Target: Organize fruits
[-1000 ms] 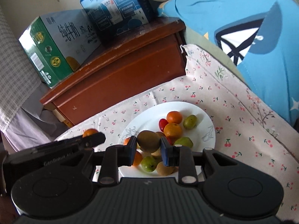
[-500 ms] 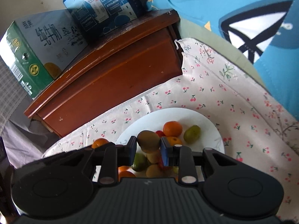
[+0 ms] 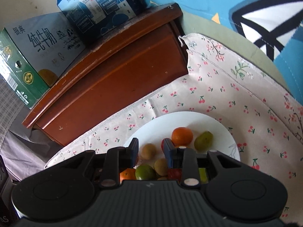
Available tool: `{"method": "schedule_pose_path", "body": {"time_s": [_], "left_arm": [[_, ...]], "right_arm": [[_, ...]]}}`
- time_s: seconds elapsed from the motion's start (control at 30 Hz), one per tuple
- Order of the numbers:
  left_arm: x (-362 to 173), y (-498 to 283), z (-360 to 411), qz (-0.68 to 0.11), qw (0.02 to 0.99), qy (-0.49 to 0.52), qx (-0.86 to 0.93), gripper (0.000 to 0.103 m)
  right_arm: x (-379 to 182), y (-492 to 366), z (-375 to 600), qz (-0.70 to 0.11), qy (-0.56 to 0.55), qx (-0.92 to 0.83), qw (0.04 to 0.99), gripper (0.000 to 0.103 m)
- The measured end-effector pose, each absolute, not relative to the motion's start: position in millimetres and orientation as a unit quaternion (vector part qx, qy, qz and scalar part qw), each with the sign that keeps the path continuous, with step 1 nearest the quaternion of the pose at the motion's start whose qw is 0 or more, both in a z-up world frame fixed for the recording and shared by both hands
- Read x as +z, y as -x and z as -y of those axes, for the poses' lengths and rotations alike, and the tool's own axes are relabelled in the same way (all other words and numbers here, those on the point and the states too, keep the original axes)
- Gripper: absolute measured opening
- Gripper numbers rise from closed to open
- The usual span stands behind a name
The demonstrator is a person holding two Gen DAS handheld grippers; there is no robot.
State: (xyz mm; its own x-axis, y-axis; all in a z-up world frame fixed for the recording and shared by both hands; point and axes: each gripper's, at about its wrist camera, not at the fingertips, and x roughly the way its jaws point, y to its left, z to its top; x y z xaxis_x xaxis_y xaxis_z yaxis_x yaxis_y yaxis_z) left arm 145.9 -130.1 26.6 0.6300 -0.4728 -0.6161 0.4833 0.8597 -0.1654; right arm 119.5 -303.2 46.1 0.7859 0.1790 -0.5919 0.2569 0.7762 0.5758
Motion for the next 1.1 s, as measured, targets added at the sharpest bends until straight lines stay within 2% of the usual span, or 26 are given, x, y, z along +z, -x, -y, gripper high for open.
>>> {"method": "schedule_pose_path", "body": {"time_s": [0.03, 0.1, 0.17, 0.3, 0.37, 0.43, 0.53, 0.67, 0.93, 1.1], "left_arm": [[29.4, -143.9, 129.4, -0.335, 0.905, -0.007, -0.260, 0.062], [35.2, -140.0, 128.2, -0.329, 0.908, -0.010, -0.257, 0.066], [40.5, -136.9, 126.8, -0.329, 0.911, -0.013, -0.247, 0.076], [46.9, -129.1, 123.1, -0.332, 0.912, -0.021, -0.240, 0.078], [48.9, -126.0, 121.6, -0.338, 0.911, -0.026, -0.234, 0.083], [50.6, -121.5, 119.0, -0.339, 0.912, -0.027, -0.229, 0.084], [54.4, -115.2, 116.0, -0.341, 0.913, -0.029, -0.224, 0.086], [60.3, -108.3, 111.9, -0.350, 0.912, -0.029, -0.214, 0.090], [67.9, -93.3, 101.5, -0.367, 0.909, -0.024, -0.195, 0.091], [69.0, -82.7, 96.7, -0.377, 0.906, -0.024, -0.189, 0.091]], "right_arm": [[47.1, -119.2, 302.9, -0.326, -0.333, -0.022, 0.885, 0.033], [49.2, -118.4, 302.0, -0.325, -0.328, -0.022, 0.887, 0.036], [52.2, -116.6, 300.2, -0.324, -0.320, -0.023, 0.890, 0.040], [59.9, -110.9, 298.3, -0.323, -0.308, -0.028, 0.895, 0.046], [63.5, -106.8, 297.2, -0.324, -0.302, -0.032, 0.896, 0.050], [67.4, -101.8, 296.0, -0.323, -0.297, -0.035, 0.898, 0.060], [71.1, -95.2, 292.7, -0.332, -0.285, -0.045, 0.898, 0.067], [73.7, -86.8, 292.0, -0.338, -0.278, -0.056, 0.898, 0.072], [84.8, -63.9, 291.6, -0.339, -0.279, -0.075, 0.895, 0.084], [88.5, -47.7, 291.1, -0.344, -0.281, -0.085, 0.892, 0.087]]}}
